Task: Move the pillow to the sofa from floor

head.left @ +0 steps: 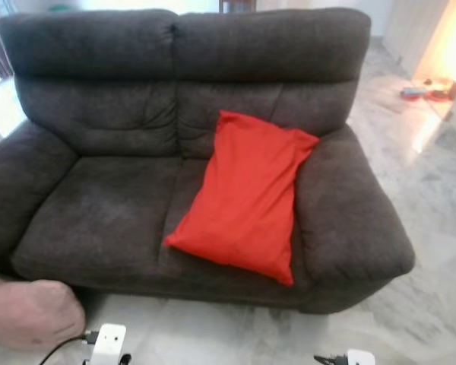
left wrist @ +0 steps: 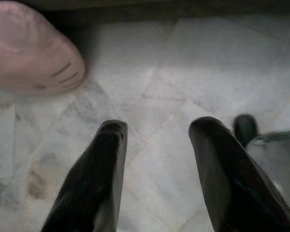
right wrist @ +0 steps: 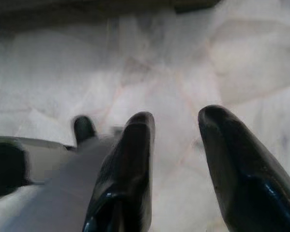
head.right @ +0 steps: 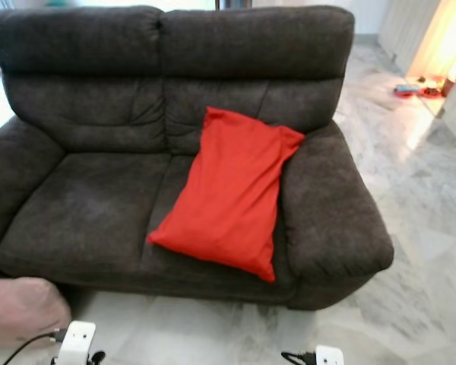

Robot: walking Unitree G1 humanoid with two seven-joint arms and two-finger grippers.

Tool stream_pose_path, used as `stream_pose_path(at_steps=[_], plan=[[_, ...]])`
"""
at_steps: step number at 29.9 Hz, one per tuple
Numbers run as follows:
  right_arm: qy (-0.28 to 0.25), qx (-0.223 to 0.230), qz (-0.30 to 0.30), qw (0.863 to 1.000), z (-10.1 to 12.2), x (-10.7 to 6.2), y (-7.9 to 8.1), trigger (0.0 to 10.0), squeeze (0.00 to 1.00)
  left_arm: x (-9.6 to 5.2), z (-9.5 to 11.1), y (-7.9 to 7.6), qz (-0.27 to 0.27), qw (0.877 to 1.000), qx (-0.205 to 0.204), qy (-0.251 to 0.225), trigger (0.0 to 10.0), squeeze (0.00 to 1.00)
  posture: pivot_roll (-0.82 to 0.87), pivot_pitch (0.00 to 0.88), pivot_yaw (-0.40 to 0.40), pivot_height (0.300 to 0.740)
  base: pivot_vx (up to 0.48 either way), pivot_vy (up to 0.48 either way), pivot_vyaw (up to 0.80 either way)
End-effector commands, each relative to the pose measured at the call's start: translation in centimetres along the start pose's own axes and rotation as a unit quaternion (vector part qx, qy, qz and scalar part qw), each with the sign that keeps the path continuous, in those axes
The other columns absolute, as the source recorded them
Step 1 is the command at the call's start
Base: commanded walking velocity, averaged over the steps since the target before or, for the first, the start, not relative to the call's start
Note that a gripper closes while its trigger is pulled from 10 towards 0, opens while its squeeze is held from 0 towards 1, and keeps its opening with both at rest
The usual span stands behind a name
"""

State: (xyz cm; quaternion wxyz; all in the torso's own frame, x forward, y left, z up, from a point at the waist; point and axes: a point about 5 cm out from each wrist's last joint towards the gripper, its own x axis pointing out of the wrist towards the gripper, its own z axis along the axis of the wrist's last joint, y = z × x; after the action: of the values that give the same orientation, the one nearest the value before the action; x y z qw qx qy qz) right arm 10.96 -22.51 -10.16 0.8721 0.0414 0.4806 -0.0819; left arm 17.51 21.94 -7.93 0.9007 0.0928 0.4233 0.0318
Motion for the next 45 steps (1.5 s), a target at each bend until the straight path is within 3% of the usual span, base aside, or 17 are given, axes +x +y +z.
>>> stream_pose_path(at_steps=[1,45], plan=[[-0.003,0.003,0.007,1.0,0.27,0.16,0.58,10.0,0.0,-0.13,-0.47,0.72,0.008,1.0,0.007,0.009,10.0,0.0,0.08,0.019,0.021,0.74,0.0,0.48,0.0],[-0.002,0.005,0.013,1.0,0.39,0.24,0.85,10.0,0.0,-0.07,-0.25,0.88,0.008,1.0,0.011,0.007,10.0,0.0,0.09,0.028,0.025,0.74,0.0,0.477,0.0]])
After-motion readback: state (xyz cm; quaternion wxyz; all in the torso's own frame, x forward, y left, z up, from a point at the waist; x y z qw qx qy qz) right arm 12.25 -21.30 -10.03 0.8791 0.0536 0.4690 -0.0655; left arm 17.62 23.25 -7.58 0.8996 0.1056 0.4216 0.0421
